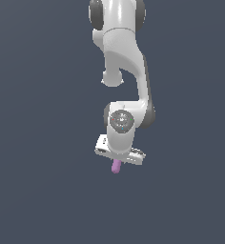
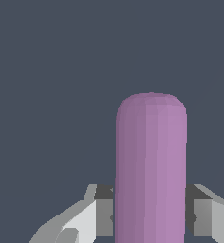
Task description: Pick up the object and move it to a goal position.
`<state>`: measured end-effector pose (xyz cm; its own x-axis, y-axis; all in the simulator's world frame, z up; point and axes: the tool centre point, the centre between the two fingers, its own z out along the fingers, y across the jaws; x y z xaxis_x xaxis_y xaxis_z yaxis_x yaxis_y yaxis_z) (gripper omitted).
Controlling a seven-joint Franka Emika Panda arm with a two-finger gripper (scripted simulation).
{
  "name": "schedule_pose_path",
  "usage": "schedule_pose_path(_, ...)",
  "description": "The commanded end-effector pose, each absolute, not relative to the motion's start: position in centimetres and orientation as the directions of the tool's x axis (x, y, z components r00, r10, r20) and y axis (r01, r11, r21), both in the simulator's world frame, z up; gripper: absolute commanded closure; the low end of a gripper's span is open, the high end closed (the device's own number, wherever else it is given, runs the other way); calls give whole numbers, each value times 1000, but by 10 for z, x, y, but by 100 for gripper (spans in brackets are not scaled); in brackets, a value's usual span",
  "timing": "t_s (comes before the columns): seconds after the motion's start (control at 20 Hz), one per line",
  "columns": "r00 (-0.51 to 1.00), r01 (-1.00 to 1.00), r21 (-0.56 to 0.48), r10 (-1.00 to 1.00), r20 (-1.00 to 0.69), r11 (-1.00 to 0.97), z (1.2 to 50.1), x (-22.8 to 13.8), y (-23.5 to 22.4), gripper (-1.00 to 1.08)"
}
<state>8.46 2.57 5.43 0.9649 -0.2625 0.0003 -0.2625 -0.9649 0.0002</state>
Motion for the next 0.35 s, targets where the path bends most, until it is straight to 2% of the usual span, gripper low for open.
schedule_pose_path(0.0, 965, -263, 0, -263, 0, -965, 55, 89, 28, 108)
schedule_pose_path(0.3, 965, -263, 0, -263, 0, -965, 56, 93, 29, 108)
